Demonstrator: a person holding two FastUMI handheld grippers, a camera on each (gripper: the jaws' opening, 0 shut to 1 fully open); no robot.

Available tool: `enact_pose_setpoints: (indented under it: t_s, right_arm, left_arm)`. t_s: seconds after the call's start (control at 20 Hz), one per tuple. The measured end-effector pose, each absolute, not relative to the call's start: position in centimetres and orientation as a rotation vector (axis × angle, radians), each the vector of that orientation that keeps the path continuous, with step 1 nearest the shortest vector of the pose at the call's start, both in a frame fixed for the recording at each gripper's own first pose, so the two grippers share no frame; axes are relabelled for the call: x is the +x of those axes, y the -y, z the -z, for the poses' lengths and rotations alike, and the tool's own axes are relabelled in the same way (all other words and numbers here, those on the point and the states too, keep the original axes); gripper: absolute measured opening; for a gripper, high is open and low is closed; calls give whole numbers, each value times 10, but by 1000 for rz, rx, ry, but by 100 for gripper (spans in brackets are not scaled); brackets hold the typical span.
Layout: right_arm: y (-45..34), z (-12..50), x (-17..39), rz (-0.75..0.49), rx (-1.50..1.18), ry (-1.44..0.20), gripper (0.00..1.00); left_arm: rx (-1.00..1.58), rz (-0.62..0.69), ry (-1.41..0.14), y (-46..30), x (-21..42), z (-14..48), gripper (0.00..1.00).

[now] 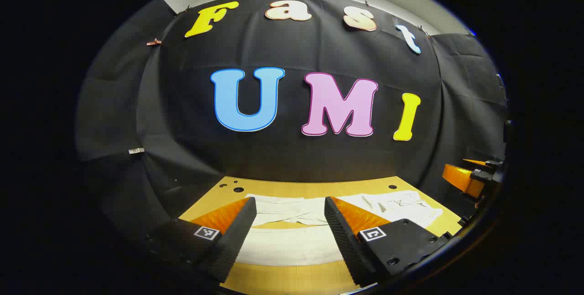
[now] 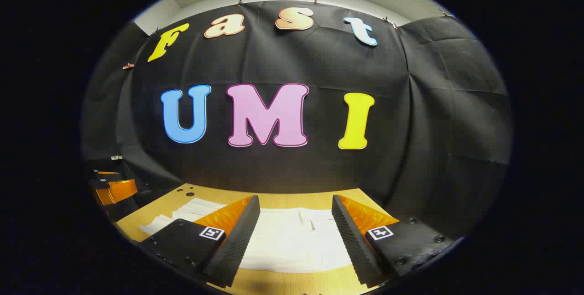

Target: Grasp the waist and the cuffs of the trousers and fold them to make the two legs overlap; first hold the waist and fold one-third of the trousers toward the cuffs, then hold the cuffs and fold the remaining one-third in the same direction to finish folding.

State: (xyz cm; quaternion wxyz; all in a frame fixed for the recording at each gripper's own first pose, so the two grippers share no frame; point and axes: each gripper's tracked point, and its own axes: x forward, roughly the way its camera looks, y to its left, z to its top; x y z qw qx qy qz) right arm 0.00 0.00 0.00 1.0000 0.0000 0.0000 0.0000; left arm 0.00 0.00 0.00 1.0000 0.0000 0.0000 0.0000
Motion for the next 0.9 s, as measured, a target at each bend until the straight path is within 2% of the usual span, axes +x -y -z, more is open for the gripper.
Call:
enact_pose_setpoints:
  t_s: [0.9]
  right_arm:
    - [15, -7, 25, -97, -8, 22, 98]
  left_arm:
    - [-8, -16, -25, 13, 26, 4, 96]
